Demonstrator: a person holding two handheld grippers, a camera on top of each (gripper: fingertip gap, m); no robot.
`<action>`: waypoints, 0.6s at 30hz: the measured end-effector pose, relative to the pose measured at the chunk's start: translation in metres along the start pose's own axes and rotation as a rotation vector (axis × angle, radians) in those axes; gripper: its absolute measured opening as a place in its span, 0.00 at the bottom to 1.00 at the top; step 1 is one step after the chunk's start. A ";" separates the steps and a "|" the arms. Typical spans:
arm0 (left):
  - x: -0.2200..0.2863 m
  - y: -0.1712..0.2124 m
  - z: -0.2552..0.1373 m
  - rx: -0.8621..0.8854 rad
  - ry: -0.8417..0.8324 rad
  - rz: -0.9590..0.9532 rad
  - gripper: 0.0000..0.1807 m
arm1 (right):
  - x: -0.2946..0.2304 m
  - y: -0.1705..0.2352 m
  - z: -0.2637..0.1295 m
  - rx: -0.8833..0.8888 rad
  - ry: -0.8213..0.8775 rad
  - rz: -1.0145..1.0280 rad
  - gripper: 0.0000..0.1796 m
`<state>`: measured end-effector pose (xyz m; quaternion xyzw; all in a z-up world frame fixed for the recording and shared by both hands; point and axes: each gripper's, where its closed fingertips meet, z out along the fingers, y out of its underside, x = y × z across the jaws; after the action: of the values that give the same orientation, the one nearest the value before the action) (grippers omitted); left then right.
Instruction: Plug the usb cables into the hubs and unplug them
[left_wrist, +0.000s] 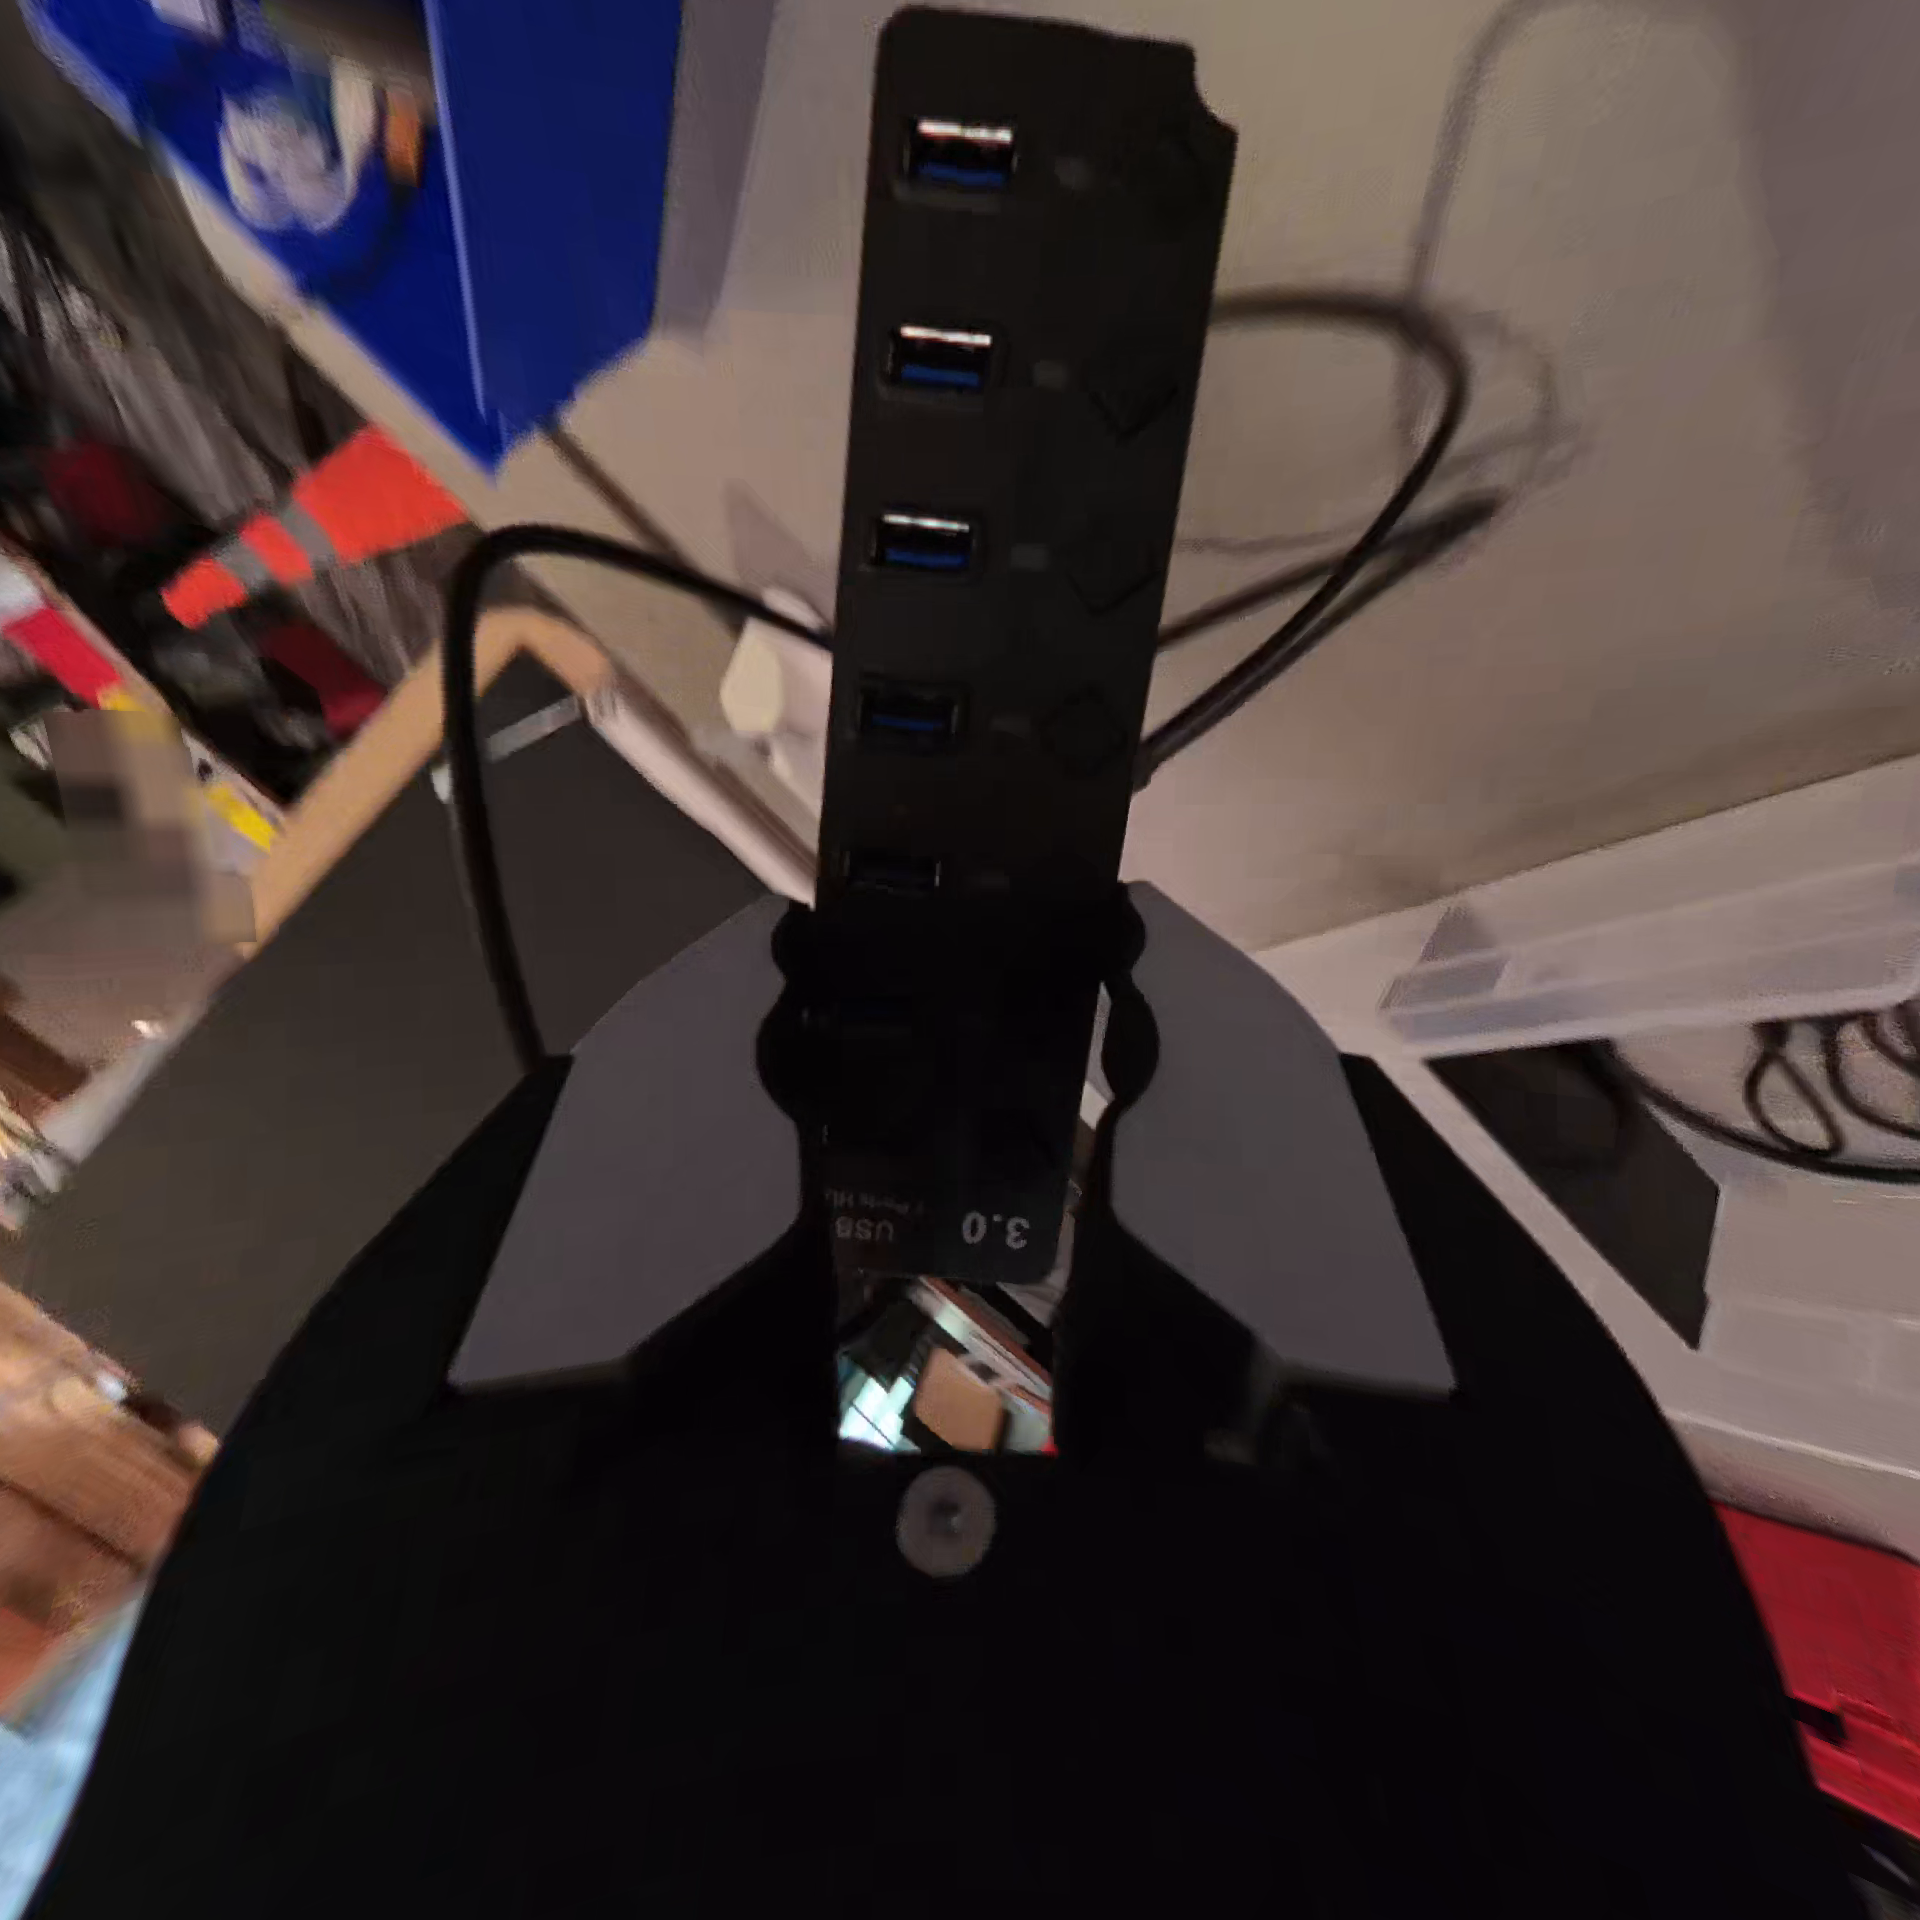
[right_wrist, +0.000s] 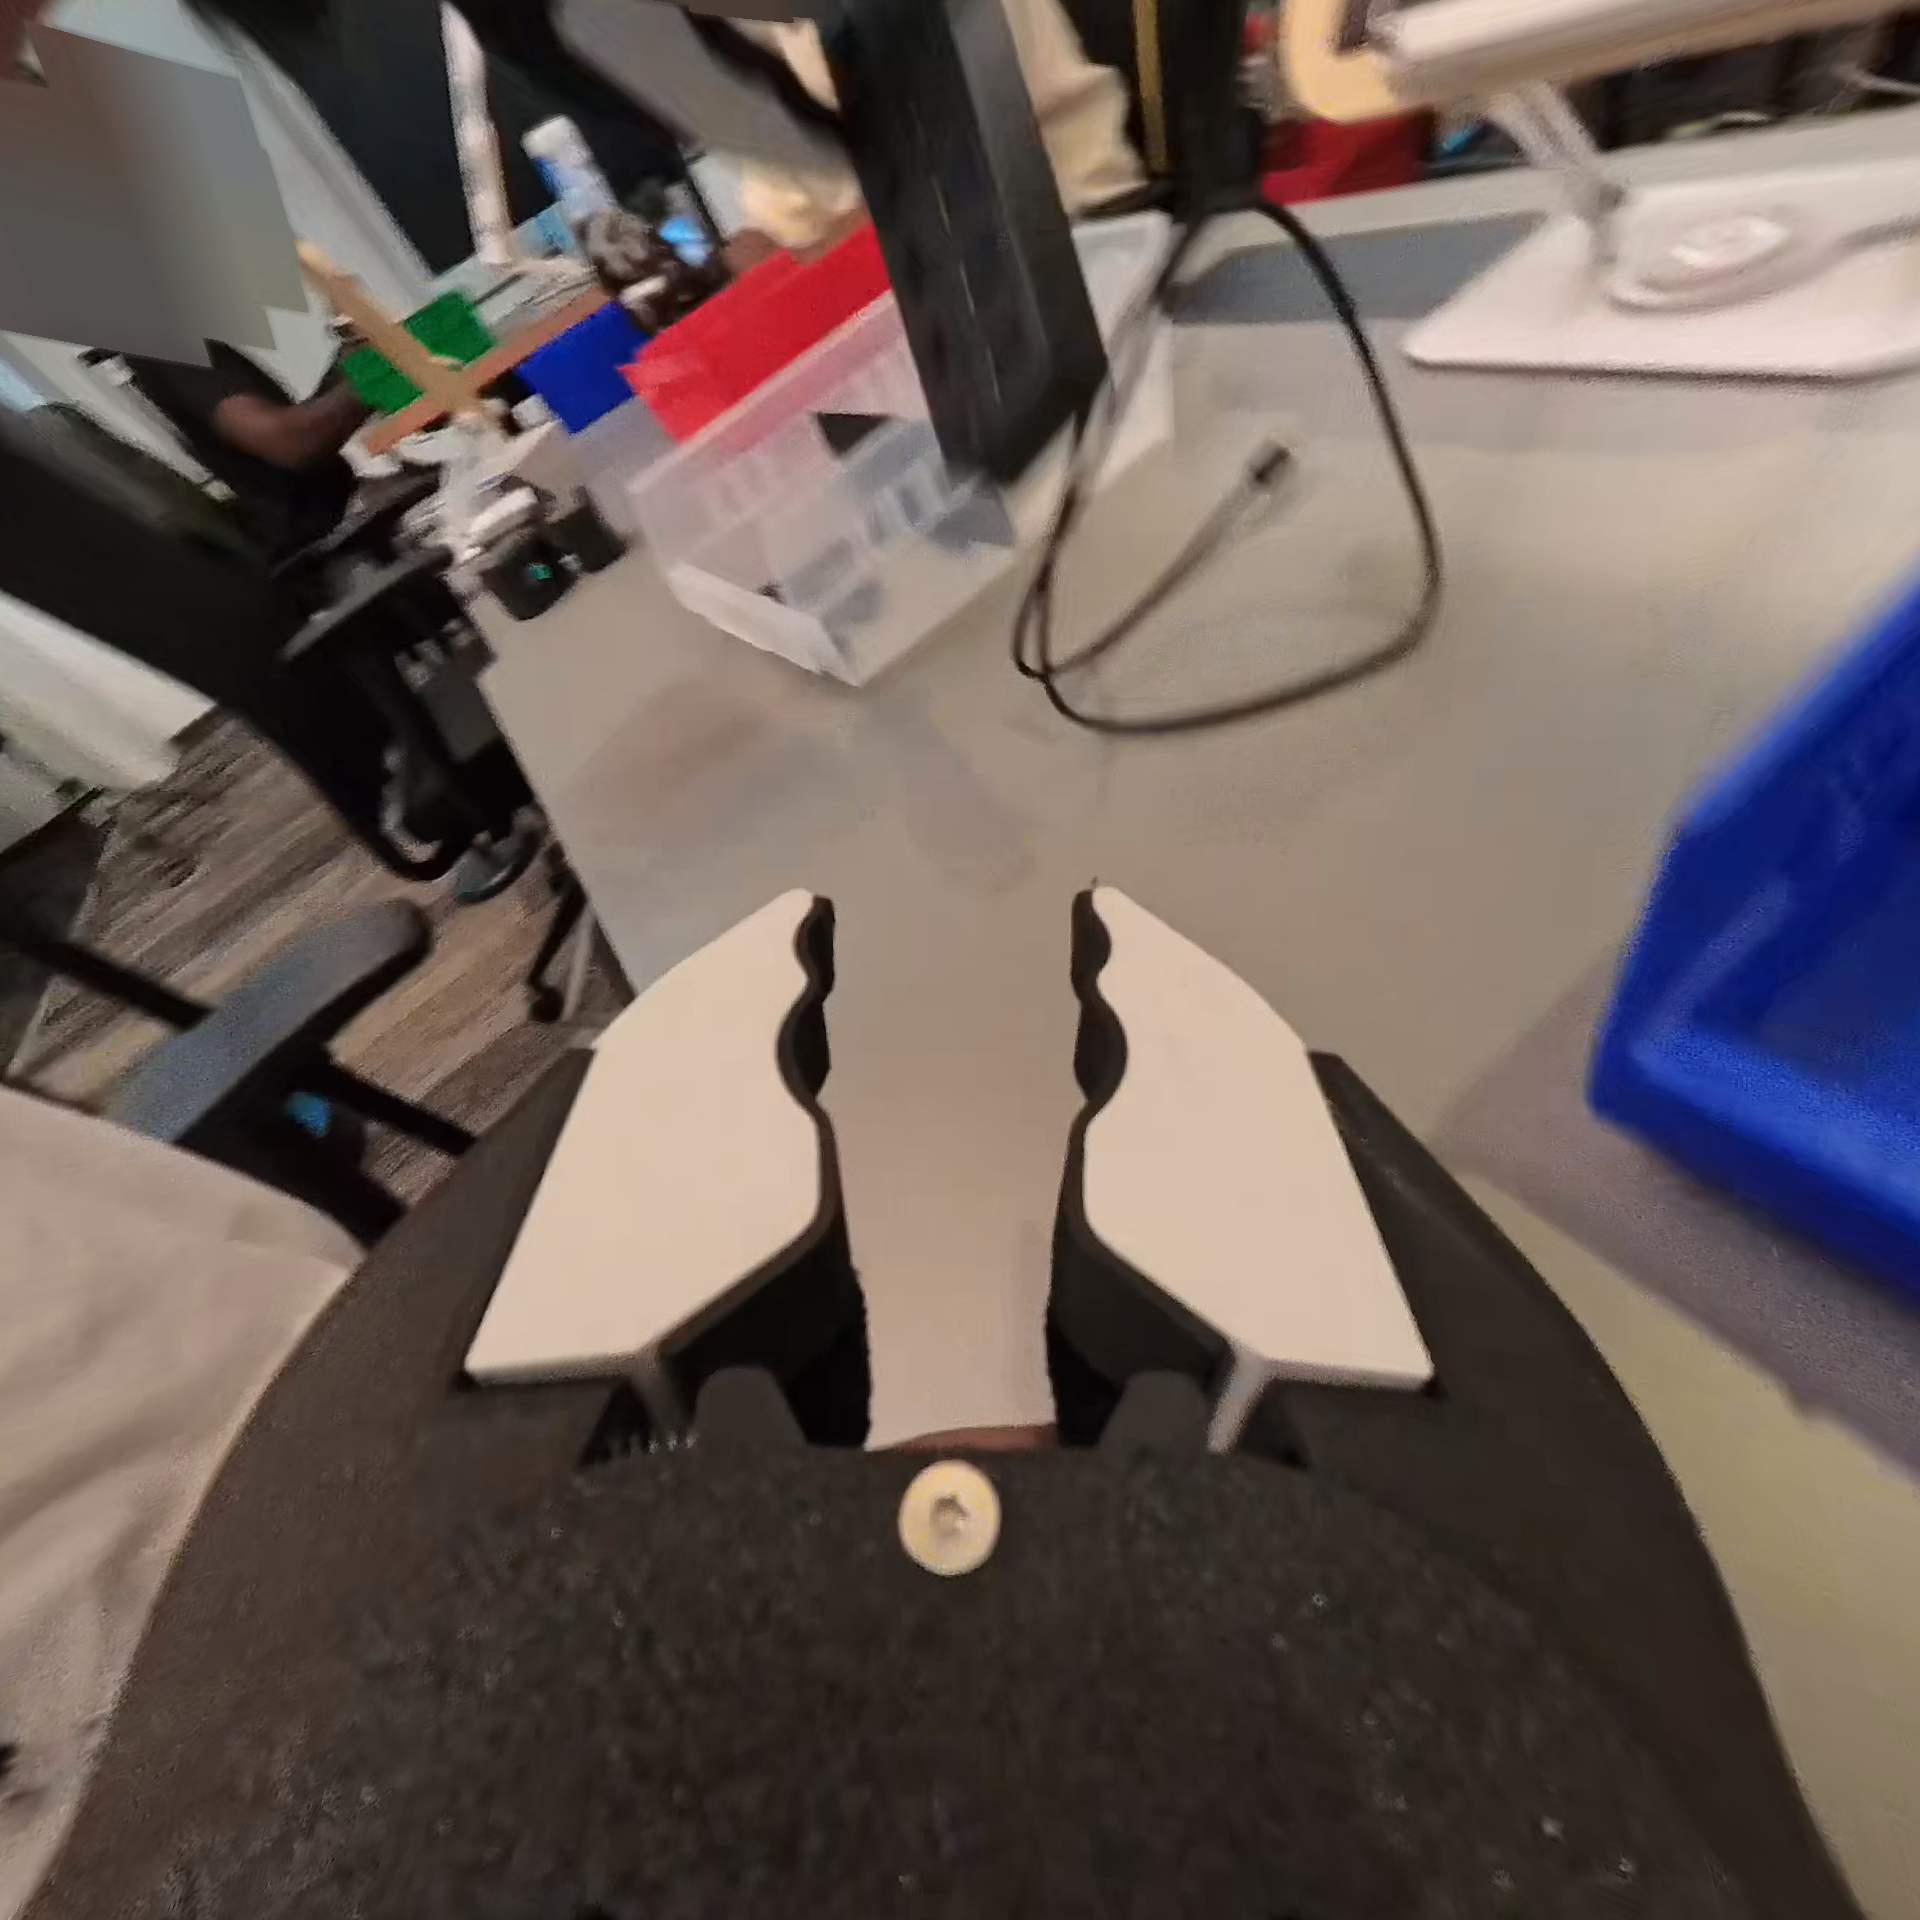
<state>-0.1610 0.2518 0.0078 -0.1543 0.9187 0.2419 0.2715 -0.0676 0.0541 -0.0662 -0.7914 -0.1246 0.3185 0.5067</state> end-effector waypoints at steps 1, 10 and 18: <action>0.003 -0.021 -0.005 0.029 0.002 0.042 0.30 | -0.010 -0.014 0.007 -0.024 -0.049 -0.022 0.24; 0.007 -0.103 -0.046 0.101 -0.125 0.307 0.30 | -0.044 0.000 0.082 -0.298 -0.251 -0.029 0.21; 0.008 -0.092 -0.042 0.063 -0.179 0.175 0.32 | -0.045 0.003 0.102 -0.165 -0.324 0.055 0.15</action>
<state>-0.1471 0.1519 0.0011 -0.0426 0.9079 0.2486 0.3348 -0.1663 0.1031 -0.0805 -0.7716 -0.2089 0.4442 0.4045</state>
